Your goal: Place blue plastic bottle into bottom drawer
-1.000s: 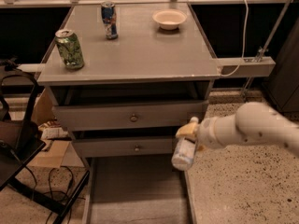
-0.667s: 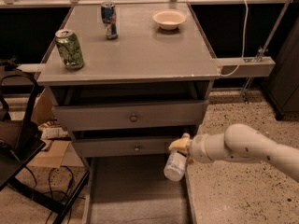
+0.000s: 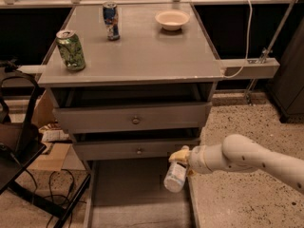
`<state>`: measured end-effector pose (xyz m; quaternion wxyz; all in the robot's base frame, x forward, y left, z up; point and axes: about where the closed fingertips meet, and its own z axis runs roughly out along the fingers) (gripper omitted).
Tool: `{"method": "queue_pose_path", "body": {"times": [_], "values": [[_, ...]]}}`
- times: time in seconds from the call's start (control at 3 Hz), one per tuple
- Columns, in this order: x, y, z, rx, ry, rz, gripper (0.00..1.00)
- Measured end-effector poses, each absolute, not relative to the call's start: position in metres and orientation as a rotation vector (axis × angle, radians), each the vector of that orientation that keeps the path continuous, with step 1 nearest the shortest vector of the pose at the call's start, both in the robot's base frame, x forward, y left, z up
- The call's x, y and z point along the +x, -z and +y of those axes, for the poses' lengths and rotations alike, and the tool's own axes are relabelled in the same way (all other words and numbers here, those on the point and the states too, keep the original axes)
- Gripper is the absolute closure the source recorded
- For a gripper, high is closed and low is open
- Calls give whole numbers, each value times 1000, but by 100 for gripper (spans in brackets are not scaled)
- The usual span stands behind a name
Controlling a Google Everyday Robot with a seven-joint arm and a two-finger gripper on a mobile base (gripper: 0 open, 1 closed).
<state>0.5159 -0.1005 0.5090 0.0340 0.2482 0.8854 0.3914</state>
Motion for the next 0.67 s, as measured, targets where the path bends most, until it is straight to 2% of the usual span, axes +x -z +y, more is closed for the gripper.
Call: {"method": "queue_pose_path", "body": {"times": [0.33,0.67], "values": [[522,-462,-88,756,-1151,2800,100],[510,-374,-85,739,-1060,2875,100]]}}
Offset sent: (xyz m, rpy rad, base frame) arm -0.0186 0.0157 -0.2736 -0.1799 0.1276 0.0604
